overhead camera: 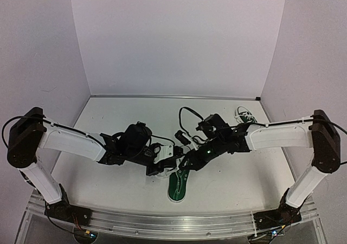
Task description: Tie the shoes
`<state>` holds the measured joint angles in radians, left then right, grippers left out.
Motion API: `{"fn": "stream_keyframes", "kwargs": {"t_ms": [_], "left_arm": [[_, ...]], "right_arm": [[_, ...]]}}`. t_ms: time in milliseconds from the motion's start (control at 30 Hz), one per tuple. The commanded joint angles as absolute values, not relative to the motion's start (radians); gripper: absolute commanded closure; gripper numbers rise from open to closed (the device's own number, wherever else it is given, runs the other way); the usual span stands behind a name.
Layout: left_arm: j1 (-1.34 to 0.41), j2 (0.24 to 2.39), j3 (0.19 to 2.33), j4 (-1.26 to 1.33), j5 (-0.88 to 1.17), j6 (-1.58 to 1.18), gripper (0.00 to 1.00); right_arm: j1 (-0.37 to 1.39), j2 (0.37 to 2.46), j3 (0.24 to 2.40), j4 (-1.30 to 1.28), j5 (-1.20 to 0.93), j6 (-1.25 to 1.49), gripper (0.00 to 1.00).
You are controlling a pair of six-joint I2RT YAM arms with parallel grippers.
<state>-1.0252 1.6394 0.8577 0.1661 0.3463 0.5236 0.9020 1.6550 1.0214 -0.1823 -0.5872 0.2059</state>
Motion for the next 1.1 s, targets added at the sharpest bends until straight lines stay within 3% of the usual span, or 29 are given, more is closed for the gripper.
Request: {"fn": "stream_keyframes", "kwargs": {"t_ms": [0,133,433,767,1067], "left_arm": [[-1.030,1.632,0.871,0.186,0.346,0.522,1.00],[-1.029,1.626,0.872,0.180,0.318,0.514,0.98],[-0.932,1.504,0.805,0.137,0.274,0.463,0.71],[-0.793,1.583,0.789,0.117,0.245,0.470,0.70],[-0.788,1.715,0.851,0.131,0.441,0.398,0.57]], "right_arm": [[0.903,1.649,1.032,-0.169,-0.594,0.195,1.00],[0.904,1.622,1.008,-0.169,-0.562,0.197,1.00],[0.903,1.580,0.980,-0.159,-0.523,0.197,1.00],[0.904,1.545,0.966,-0.122,-0.550,0.206,1.00],[0.905,1.569,0.986,-0.119,-0.558,0.204,1.00]]}}
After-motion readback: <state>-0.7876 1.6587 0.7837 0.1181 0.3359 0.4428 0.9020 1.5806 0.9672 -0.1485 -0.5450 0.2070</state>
